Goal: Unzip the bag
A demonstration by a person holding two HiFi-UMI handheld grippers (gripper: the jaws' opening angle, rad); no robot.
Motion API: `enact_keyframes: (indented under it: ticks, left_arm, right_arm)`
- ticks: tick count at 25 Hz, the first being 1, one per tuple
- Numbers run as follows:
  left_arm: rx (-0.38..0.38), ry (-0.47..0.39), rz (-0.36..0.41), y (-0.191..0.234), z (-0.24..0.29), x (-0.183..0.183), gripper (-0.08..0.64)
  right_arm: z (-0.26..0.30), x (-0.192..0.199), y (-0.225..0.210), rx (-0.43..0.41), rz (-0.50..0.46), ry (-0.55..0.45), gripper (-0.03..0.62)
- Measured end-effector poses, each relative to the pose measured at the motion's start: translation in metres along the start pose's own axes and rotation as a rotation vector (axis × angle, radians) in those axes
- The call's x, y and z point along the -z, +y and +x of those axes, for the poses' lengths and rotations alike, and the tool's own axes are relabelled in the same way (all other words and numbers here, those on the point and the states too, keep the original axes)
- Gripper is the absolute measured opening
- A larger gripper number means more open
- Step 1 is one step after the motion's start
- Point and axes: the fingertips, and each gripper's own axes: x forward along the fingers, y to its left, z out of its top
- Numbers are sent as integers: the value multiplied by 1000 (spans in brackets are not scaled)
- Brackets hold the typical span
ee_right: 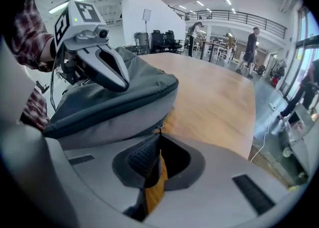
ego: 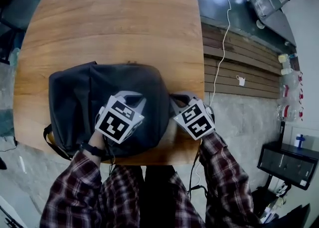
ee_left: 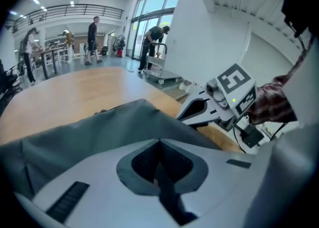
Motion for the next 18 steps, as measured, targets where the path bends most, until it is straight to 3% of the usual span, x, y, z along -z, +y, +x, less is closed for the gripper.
enact_keyframes:
  ticks: [4, 9, 18]
  left_arm:
    - [40, 87, 91, -15, 31, -9, 8]
    - [62, 76, 5, -5, 41, -2, 8]
    - [38, 73, -41, 0, 50, -9, 8]
  right_arm:
    - [-2, 2, 6, 2, 27, -9, 18]
    - [-13, 11, 21, -6, 59, -21, 18]
    - [-49, 48, 99, -65, 197, -60, 18]
